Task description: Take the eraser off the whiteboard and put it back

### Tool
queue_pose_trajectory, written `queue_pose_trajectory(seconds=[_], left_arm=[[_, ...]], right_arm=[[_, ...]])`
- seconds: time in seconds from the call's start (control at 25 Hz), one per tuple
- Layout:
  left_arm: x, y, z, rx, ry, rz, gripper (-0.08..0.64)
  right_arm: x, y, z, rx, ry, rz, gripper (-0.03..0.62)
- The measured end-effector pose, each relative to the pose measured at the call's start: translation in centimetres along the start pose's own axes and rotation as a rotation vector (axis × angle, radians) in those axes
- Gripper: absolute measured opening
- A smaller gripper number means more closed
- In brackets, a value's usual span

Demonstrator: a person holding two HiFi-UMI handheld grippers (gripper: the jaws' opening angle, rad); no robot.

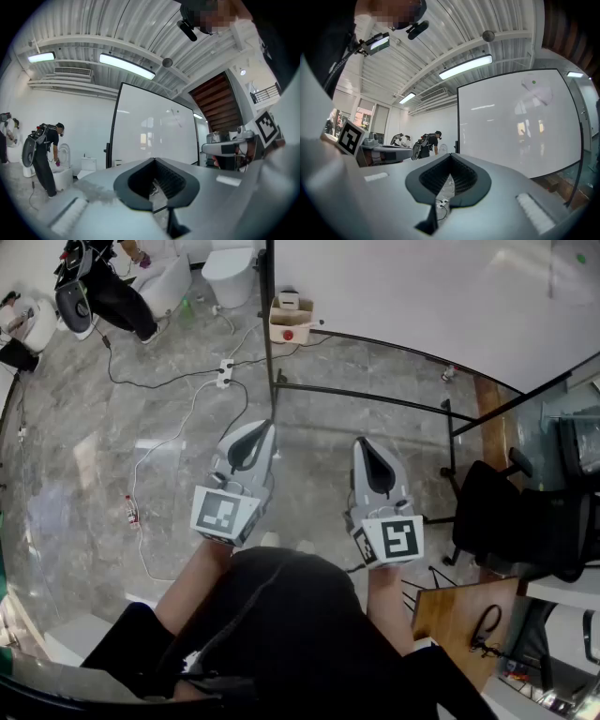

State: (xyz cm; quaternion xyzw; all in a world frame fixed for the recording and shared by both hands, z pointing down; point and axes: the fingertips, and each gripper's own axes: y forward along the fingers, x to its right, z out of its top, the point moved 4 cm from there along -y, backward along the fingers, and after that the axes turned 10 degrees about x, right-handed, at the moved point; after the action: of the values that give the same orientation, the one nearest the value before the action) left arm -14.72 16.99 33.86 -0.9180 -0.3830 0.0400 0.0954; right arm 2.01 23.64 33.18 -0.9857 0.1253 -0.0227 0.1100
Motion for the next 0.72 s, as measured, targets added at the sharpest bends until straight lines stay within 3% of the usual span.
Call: queue_pose_trajectory(seconds=[0.72], left_arm=[[-6.1, -1.3, -0.1, -0.002, -0.016, -0.011, 0.005]], right_arm=[[-3.2, 3.9, -0.7, 0.005, 0.003, -0.067, 0.009]])
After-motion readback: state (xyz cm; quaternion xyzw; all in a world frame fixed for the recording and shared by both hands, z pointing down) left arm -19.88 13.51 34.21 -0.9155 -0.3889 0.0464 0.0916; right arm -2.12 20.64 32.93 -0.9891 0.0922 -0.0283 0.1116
